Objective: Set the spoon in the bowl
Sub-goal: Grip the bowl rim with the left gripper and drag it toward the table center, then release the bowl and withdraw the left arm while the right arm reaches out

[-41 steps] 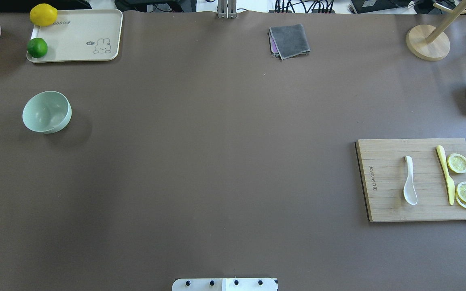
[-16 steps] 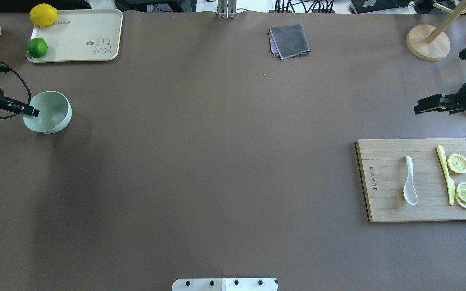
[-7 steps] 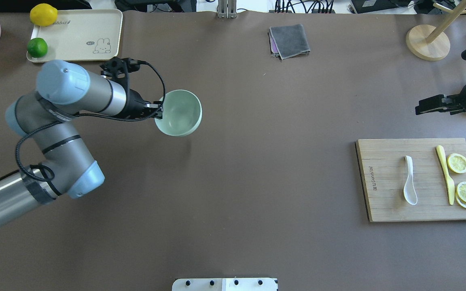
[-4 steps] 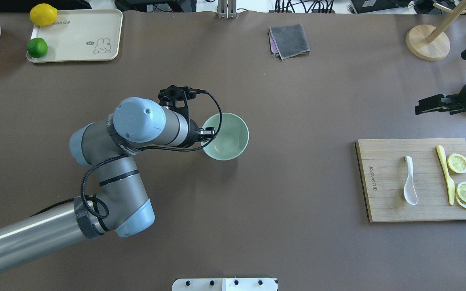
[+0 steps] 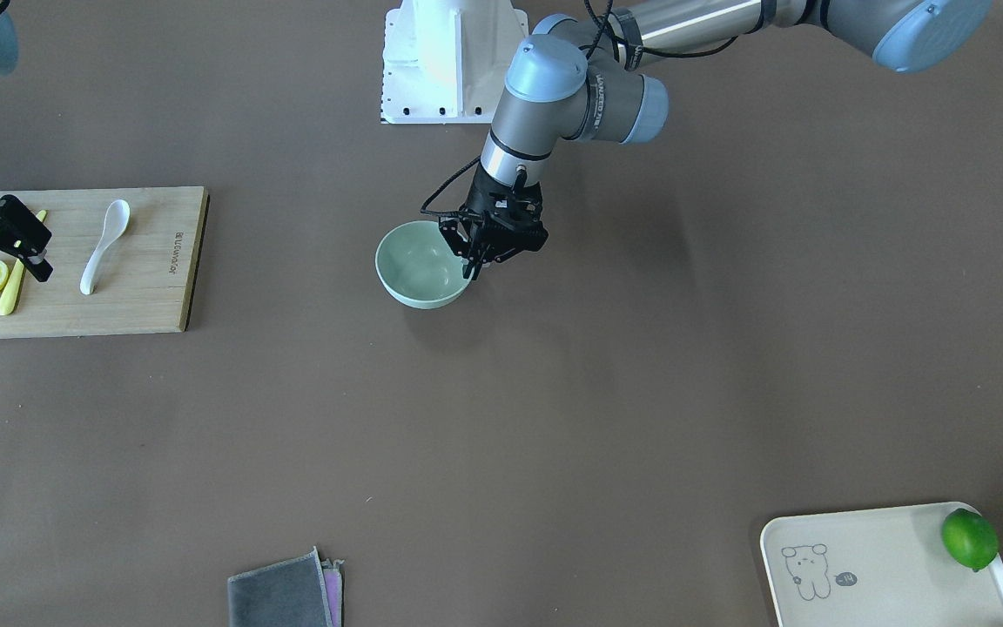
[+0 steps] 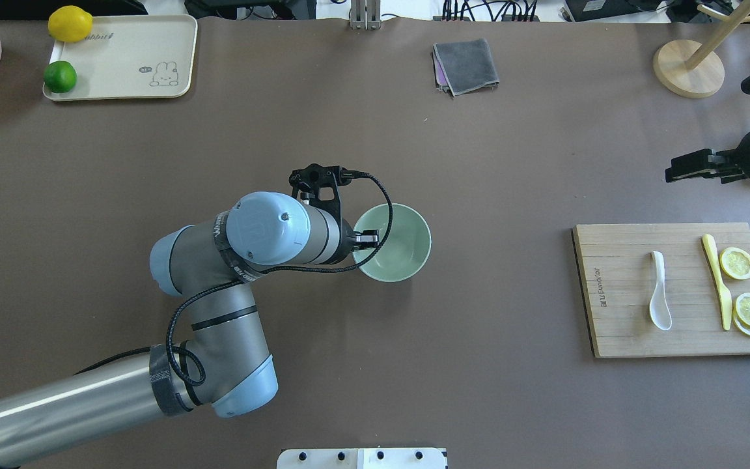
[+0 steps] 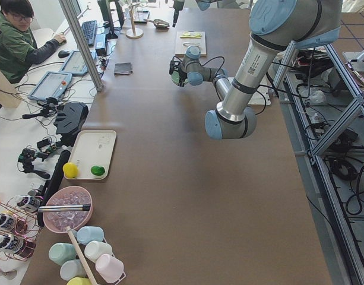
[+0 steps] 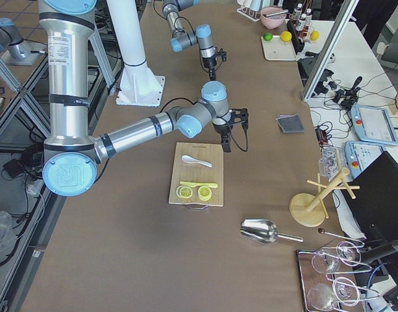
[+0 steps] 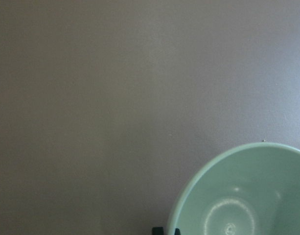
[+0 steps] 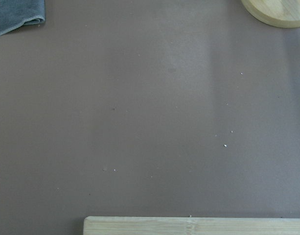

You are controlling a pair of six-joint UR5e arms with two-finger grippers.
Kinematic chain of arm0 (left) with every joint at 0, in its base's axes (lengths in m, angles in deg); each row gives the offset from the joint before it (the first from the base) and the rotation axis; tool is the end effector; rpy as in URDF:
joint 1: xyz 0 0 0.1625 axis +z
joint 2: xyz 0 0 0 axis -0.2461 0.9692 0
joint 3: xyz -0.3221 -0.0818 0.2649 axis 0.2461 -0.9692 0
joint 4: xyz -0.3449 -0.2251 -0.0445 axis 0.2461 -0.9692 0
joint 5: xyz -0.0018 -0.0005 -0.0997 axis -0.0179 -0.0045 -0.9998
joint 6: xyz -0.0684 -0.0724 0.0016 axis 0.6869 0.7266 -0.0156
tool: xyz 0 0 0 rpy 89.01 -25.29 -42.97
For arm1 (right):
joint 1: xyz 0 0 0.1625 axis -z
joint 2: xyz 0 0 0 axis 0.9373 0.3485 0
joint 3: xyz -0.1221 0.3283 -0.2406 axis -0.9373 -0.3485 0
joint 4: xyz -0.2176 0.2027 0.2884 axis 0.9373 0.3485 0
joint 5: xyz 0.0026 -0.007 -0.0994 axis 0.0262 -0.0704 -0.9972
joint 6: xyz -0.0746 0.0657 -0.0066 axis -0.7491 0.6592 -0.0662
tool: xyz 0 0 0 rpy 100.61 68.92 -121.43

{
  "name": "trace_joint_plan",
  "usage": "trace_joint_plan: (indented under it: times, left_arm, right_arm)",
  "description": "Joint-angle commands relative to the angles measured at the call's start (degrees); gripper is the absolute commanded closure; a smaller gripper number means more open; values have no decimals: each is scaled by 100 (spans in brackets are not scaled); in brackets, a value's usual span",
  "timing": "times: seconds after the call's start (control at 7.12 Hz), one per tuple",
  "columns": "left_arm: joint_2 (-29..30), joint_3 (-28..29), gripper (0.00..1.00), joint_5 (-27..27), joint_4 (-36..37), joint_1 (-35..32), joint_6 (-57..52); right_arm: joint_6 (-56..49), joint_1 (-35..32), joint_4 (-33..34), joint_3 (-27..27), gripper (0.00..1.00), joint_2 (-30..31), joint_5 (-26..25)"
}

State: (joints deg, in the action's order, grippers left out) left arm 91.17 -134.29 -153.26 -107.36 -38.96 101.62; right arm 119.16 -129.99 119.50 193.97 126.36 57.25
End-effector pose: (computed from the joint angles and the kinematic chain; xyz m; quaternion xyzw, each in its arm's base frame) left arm 0.5929 -0.4089 0.1970 0.1370 0.5120 -0.0515 0.8464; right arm -0.1665 -0.4648 0.4483 0.1267 -0.4016 0.0536 0.9054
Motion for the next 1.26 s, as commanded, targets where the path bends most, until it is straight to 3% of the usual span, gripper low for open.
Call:
trace_joint_plan:
  times: [0.0, 0.14, 0.28, 0.56, 0.84, 1.12]
  left_arm:
    - [-52, -304, 1, 138, -2, 1, -35]
    - [-331, -759, 1, 87, 15, -138, -148]
    - [-777, -1155, 1, -488, 59, -696, -515]
    - [-1683, -1659, 1, -2314, 855, -2530, -2152]
    - [-2711, -1678, 1, -3162, 964, -4069, -4549]
    - [-3180, -1285, 1, -3594, 1104, -5319, -6547]
  right_arm:
    - [3, 0, 0, 1, 0, -12, 3]
    - [12, 0, 9, 1, 0, -12, 3]
    - [195, 35, 9, 1, 0, -3, 3]
    - [537, 254, 9, 131, 0, 75, -84]
    - [1012, 815, 9, 640, 2, 635, -470]
    - [1695, 1421, -549, 617, 13, 1207, -1022]
